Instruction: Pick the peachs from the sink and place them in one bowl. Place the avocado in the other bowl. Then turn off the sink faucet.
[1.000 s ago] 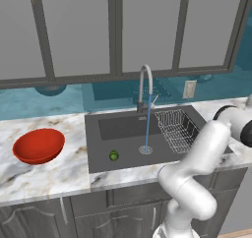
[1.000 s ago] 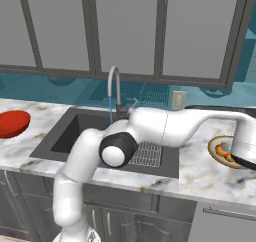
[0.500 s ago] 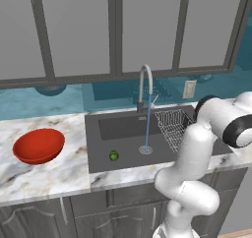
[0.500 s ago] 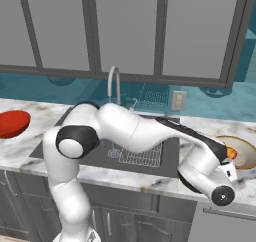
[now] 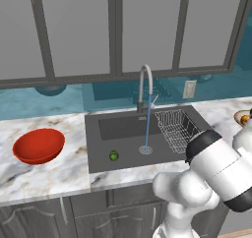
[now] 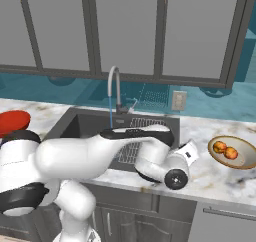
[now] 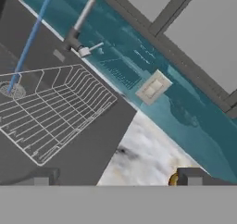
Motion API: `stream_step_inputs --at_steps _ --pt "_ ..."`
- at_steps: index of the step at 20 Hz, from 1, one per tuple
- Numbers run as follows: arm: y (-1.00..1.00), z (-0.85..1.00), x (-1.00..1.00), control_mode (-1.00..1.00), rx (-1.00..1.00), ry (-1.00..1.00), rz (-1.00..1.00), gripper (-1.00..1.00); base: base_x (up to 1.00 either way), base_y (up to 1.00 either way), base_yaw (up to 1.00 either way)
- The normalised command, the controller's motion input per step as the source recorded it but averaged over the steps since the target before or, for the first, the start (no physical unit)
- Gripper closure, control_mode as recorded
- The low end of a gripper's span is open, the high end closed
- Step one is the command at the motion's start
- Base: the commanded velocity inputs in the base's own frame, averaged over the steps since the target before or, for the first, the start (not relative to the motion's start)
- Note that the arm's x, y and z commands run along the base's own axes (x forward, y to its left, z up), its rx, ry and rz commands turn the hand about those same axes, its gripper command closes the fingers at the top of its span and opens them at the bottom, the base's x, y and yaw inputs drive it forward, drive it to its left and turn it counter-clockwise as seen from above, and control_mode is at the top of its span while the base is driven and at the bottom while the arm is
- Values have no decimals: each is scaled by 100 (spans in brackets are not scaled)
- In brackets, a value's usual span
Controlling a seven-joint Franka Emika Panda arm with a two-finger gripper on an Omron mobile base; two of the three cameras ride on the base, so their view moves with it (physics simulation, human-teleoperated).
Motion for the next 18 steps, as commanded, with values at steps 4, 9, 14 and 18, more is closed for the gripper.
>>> stream_step_inputs --at_steps 4,9,14,18 --pt "100 31 22 -100 -14 13 28 -100 0 0 0" --pt "79 10 28 -100 -12 16 37 -100 0 0 0" --pt "62 1 14 -100 -14 31 38 -100 0 0 0" --pt "63 0 21 -100 -23 34 29 -100 0 0 0"
